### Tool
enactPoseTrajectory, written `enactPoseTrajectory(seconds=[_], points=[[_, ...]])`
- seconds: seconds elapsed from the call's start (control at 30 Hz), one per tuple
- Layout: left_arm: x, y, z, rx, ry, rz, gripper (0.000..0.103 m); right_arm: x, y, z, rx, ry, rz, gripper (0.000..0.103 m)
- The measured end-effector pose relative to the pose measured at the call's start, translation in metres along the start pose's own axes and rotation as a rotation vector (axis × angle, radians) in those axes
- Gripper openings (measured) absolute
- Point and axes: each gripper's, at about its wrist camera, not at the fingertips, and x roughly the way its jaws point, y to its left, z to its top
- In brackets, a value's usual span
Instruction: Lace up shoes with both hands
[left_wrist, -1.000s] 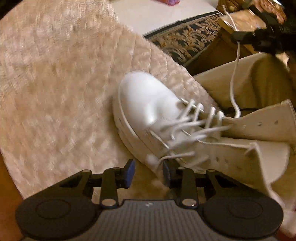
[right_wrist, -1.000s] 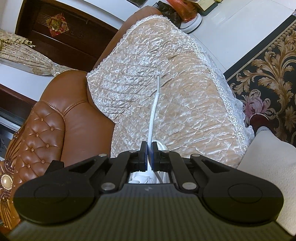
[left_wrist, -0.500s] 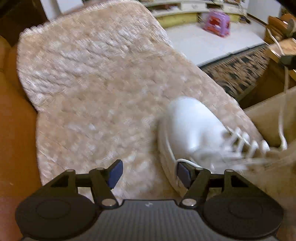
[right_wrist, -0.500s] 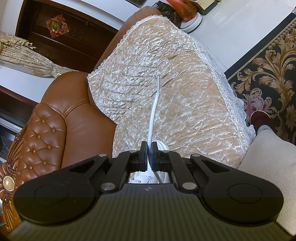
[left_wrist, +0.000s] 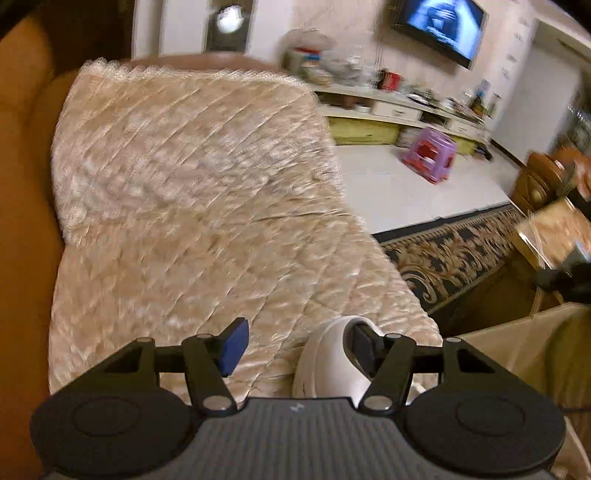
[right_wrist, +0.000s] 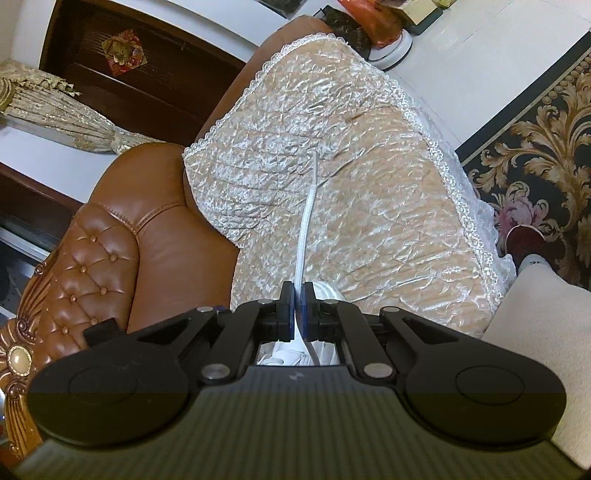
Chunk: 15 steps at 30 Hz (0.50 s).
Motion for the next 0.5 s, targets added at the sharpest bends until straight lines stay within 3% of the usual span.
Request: enactPoseTrajectory(seconds=[0.13,0.27,0.4,0.5], points=[[-0.017,-0.007,0.001,0.025,0.041,-0.077,0.066,-0.004,0.000,0.000,0.008,-0.024,0.009,0.006],[-0.032,-0.010,-0.002,0.071,0.114,-0.096,0.067,-0.006,-0.002,0.000,0.027,-0.034,0.032,0.006],[-0.053,-0.015,0.007,0.059,0.101,-0.117,0.067,-0.009,0.002,-0.003,-0.003,-0.042,0.030,0.006],[-0.060,-0.040,0.019,0.123,0.094,-0.118,0.076,-0.010,0.005,-0.005,-0.029,-0.043,0.030,0.006]])
